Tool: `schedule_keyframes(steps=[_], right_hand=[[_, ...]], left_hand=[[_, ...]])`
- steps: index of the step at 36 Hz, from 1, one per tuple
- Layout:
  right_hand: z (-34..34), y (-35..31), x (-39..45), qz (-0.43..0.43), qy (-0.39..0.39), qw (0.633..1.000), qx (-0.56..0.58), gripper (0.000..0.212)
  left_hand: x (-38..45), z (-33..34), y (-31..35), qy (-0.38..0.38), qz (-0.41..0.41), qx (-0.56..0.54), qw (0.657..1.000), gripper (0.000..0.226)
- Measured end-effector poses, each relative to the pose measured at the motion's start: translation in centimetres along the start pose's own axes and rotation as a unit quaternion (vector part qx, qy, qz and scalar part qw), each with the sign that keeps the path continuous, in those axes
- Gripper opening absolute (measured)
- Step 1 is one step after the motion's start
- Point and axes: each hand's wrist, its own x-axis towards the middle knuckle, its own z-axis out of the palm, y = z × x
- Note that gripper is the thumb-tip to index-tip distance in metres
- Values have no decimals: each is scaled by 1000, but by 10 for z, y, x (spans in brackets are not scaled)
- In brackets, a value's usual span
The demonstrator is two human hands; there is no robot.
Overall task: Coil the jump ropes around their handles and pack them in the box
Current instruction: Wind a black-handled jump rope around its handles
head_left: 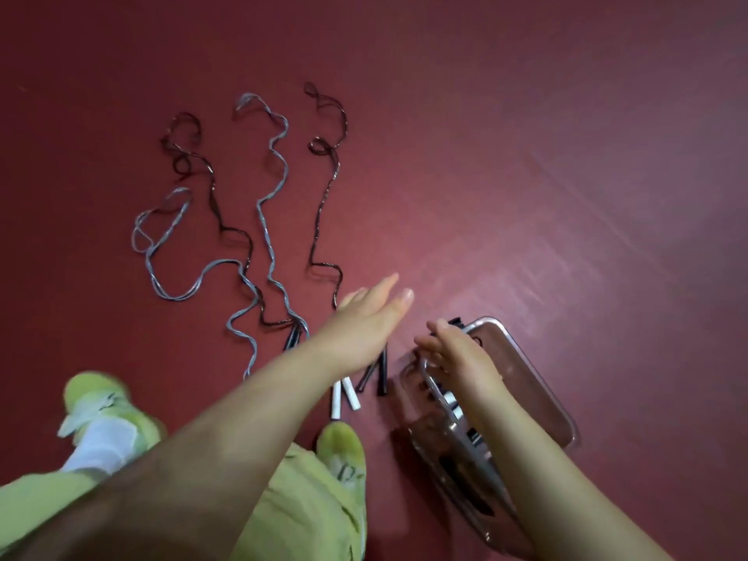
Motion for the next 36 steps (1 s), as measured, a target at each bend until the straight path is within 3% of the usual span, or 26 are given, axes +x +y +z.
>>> schedule_keyframes(steps=[3, 8, 17, 21, 29, 36], right_hand=[[44, -38, -16, -41, -64, 996, -46, 32], [120, -80, -29, -101, -157, 964, -190, 18], [216, -80, -3, -93, -285, 861, -411, 12], [243, -38, 32, -23, -283, 855, -434, 32], [275, 66, 109, 78, -227, 883, -404, 38], [285, 143, 165, 84, -145, 895, -412, 17]], left_hand=[[-23, -50, -15, 60, 29, -4, 998, 51], [-70, -113, -84, 164, -8, -49, 985, 57], [-102, -104, -201, 231, -107, -197, 947, 44], [-97, -77, -248, 236, -166, -267, 919, 46], [-61, -36, -316, 205, -245, -326, 890, 44], [-31, -11, -361, 189, -273, -383, 862, 46]])
